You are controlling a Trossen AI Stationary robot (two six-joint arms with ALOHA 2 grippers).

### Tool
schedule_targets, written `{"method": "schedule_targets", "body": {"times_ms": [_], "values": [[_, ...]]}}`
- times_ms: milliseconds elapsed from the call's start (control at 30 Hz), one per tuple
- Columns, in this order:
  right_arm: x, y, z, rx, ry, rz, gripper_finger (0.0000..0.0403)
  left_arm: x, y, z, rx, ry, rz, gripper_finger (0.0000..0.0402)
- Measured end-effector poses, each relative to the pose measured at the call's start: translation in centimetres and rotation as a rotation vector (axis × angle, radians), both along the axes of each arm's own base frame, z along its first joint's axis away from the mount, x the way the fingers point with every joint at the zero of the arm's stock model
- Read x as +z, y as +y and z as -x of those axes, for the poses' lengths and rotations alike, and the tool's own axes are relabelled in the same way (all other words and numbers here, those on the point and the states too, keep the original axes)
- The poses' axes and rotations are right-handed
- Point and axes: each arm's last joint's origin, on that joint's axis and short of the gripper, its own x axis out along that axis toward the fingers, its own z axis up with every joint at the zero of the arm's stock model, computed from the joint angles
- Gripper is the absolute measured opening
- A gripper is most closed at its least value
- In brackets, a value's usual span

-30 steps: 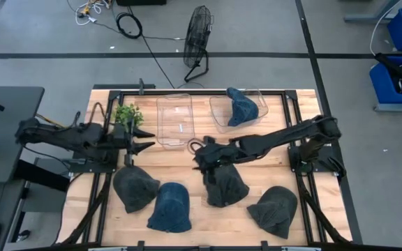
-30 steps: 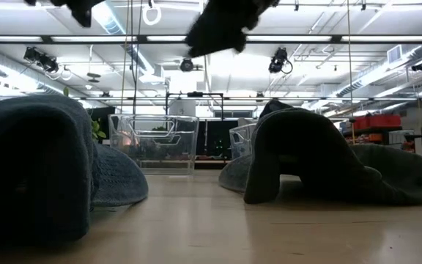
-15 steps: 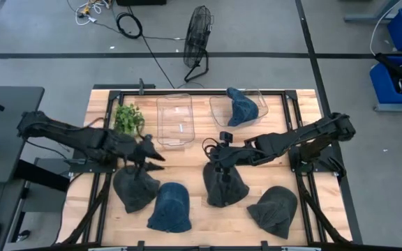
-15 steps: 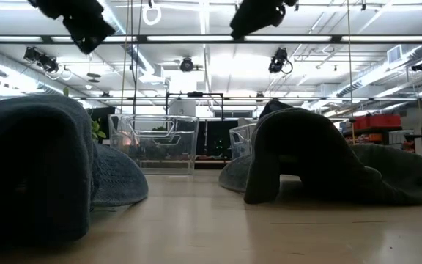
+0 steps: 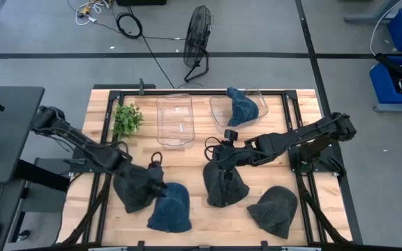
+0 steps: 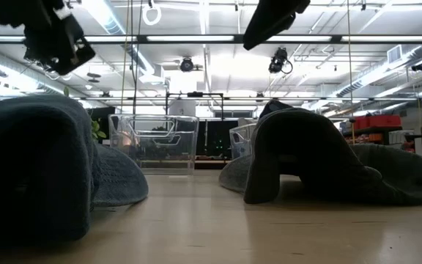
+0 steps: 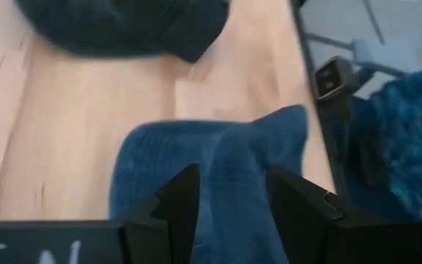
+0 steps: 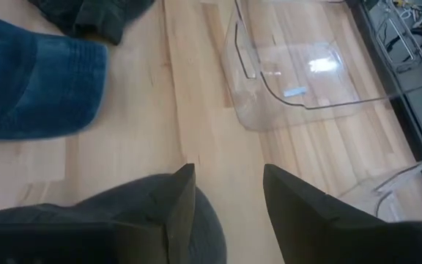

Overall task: Pick & Place hat
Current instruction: Put the blue cap into the right transparent bin

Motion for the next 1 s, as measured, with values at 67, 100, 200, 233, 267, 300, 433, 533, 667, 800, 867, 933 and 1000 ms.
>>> {"method": "schedule_targets", "body": {"times_ms": [67,100,200,233,267,300,433,533,667,800,867,933,1000], "values": [[0.0,0.0,0.0,0.0,0.0,0.0,0.0169,-0.7,-0.3,-0.3,0.018,0.032,0.007,0.0166],[0.0,0.0,0.0,0.002,0.001,0.002,0.0169,-1.0,-0.4,-0.4,0.025,0.047,0.01,0.0167],[0.0,0.0,0.0,0.008,0.009,-0.002,0.0169,-1.8,-1.1,-0.8,0.021,0.067,0.022,0.0167],[0.0,0.0,0.0,0.01,0.009,-0.005,0.0169,-2.1,-1.5,-0.9,0.012,0.07,0.02,0.0167],[0.0,0.0,0.0,0.012,0.009,-0.004,0.0169,-2.4,-1.9,-1.0,0.003,0.07,0.023,0.0167],[0.0,0.0,0.0,0.015,0.011,-0.001,0.0169,-2.8,-2.2,-1.1,-0.003,0.074,0.024,0.0167],[0.0,0.0,0.0,0.034,0.017,0.012,0.0169,-4.3,-3.5,-1.3,0.0,0.112,0.032,0.0167],[0.0,0.0,0.0,0.049,0.017,0.022,0.0168,-5.4,-3.8,-1.3,0.044,0.141,-0.01,0.0167],[0.0,0.0,0.0,0.071,0.02,0.041,0.0169,-6.2,-4.1,-1.5,0.088,0.154,-0.009,0.0167],[0.0,0.0,0.0,0.076,0.021,0.046,0.0168,-6.3,-4.4,-1.4,0.092,0.158,-0.004,0.016],[0.0,0.0,0.0,0.09,0.026,0.058,0.0168,-6.3,-4.4,-1.3,0.082,0.155,-0.015,0.0143],[0.0,0.0,0.0,0.1,0.029,0.067,0.0168,-6.3,-4.5,-1.3,0.071,0.154,-0.025,0.0113],[0.0,0.0,0.0,0.104,0.03,0.071,0.0168,-6.3,-4.5,-1.2,0.062,0.155,-0.034,0.007]]}}
